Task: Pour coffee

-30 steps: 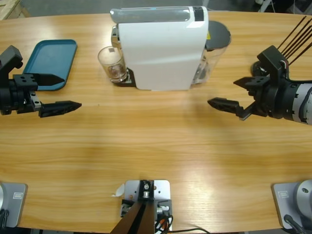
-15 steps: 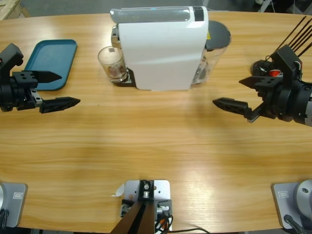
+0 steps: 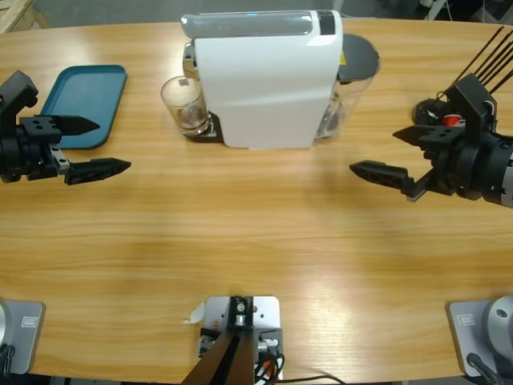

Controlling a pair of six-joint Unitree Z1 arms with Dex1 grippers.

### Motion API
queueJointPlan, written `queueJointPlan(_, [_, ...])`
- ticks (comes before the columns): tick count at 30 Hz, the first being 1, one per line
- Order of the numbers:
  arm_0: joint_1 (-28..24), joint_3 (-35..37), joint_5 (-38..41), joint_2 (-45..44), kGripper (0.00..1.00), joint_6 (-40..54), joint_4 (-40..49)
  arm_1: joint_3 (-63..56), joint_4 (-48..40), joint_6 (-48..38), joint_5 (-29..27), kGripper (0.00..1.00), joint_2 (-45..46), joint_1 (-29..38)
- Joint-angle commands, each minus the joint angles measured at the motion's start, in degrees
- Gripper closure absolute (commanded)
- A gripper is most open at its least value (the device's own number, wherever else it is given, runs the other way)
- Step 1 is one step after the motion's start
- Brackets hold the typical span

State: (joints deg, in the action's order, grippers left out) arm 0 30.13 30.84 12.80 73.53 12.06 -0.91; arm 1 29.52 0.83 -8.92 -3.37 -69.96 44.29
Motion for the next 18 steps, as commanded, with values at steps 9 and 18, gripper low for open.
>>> queueJointPlan(9, [-0.9,-1.4,-0.9,0.8,0.002,-0.3,-0.4,-1.7,-1.1,-0.7,-0.1,0.0,-0.7,0.0])
queueJointPlan(18, [-1.0,-1.3,-0.8,0.9,0.004,-0.3,-0.4,-1.6,-1.2,-0.7,0.1,0.0,-2.1,0.0])
